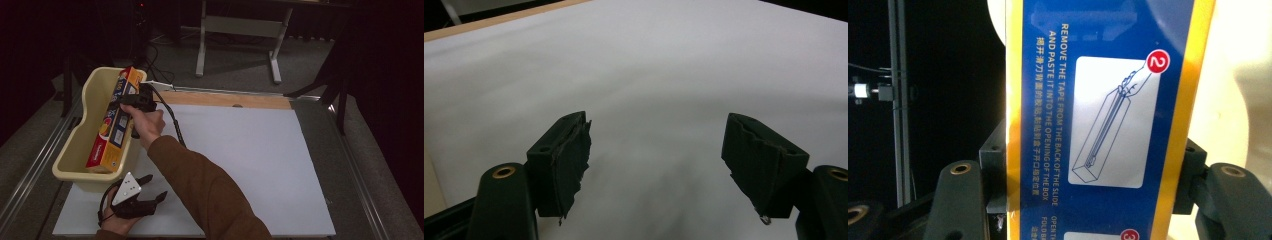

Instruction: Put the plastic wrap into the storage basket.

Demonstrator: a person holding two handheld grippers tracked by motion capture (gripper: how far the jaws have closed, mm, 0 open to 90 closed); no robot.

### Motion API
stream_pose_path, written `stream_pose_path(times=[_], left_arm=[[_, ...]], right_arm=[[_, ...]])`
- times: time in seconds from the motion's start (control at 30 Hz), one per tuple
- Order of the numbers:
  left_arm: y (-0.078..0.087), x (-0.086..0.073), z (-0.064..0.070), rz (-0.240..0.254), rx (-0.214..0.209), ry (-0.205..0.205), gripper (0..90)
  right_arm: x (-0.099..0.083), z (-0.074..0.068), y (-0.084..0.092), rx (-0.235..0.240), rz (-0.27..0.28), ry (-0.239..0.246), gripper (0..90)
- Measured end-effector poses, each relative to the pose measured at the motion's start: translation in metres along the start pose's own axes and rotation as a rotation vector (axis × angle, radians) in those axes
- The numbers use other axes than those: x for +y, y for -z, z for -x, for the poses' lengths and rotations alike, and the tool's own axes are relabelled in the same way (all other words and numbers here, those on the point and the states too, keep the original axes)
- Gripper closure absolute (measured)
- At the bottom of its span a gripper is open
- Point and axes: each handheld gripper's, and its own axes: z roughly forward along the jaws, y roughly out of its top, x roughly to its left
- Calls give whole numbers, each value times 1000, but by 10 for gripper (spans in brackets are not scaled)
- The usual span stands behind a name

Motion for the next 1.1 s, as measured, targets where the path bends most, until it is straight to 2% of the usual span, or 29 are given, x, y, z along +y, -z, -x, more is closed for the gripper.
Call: stream_pose_path(times=[0.1,0.17,0.27,0.33,0.47,0.53,0.7,0.8,0.87,0.97,1.1], left_arm=[[1,0,0,1,1,2,270],[1,0,0,2,2,5,270],[2,0,0,6,2,5,270],[2,0,-1,8,2,6,270],[2,0,-1,8,3,7,270],[1,0,0,4,3,3,270],[1,0,0,2,4,1,270],[1,0,0,0,5,-1,270],[1,0,0,1,6,-1,270],[1,0,0,2,5,2,271],[1,0,0,-1,7,-3,270]], right_arm=[[0,0,-4,-11,2,-10,384],[1,1,-9,-37,-6,-7,384],[0,3,-12,-52,-15,-8,382],[-1,6,-16,-81,-29,-24,378],[-1,6,-17,-80,-27,-21,373],[0,5,-17,-97,-41,-20,363],[-1,2,-15,-156,-56,-1,338],[-3,0,-15,-201,-40,6,335],[-4,-1,-14,-201,-36,9,336],[-4,-6,-8,-149,-23,0,319],[-2,-10,2,-152,-19,36,321]])
